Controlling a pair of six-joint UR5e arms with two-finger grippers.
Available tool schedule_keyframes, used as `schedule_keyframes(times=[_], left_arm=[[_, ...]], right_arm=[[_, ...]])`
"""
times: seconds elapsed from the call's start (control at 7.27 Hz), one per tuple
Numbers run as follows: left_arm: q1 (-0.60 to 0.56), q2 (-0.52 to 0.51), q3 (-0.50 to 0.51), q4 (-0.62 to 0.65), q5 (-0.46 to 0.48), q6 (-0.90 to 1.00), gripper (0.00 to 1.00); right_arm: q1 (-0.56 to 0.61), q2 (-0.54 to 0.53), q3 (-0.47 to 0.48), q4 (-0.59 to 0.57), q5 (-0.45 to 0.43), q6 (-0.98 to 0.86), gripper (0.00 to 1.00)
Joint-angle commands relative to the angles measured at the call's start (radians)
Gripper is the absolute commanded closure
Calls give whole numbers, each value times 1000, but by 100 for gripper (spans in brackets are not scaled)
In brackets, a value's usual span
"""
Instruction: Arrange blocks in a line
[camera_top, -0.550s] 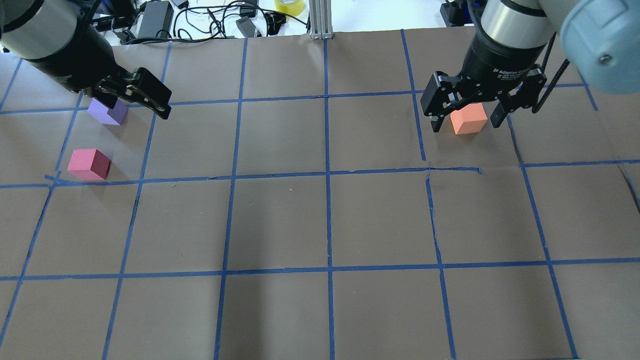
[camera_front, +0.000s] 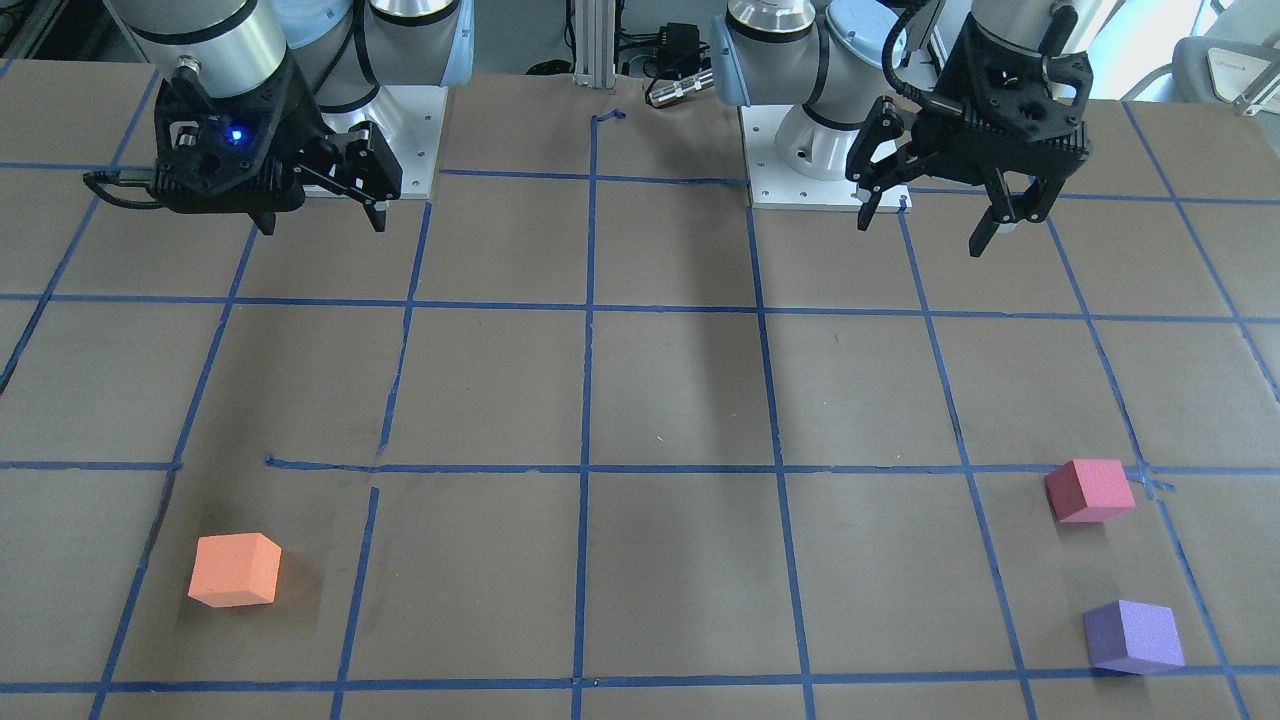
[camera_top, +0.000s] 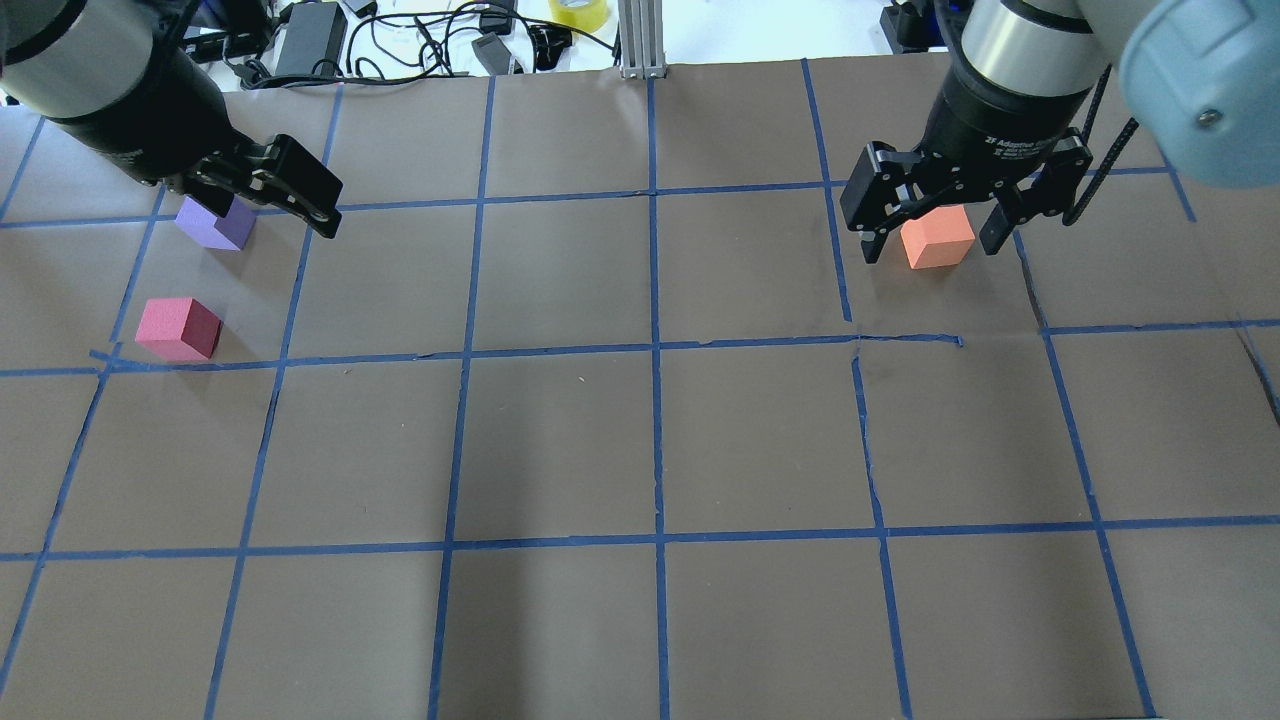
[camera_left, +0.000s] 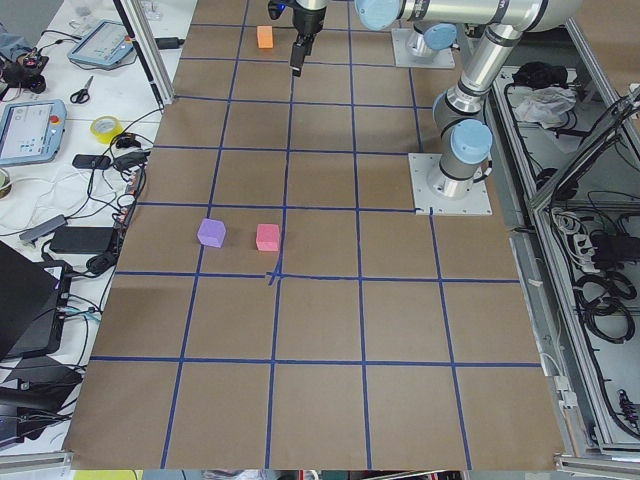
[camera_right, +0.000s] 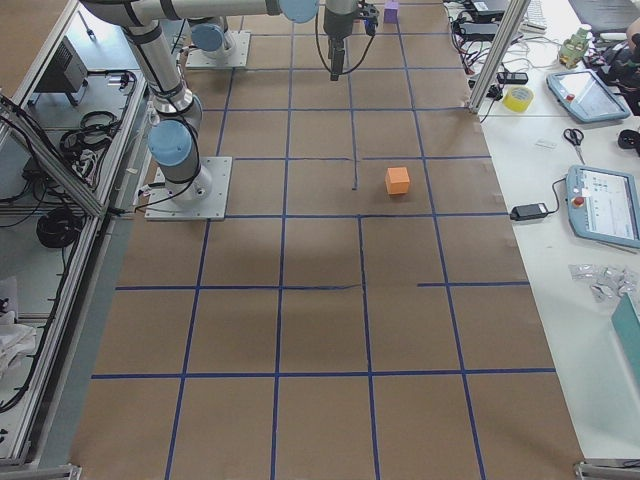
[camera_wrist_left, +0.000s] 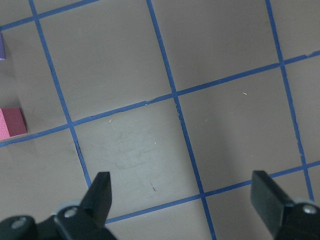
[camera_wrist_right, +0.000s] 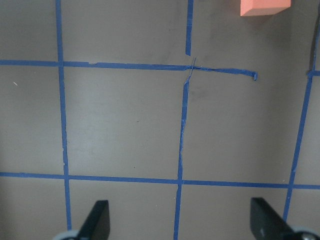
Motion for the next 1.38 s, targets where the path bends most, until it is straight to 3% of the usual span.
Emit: schedule_keyframes(times=[0.0,1.24], left_arm=[[0,4,0,0,-1,-2,0],[15,15,7,2,8,29,0]], right_arm=[[-1,-1,-2,-13,-1,2,0],[-10,3,1,-4,-2,-5,0]])
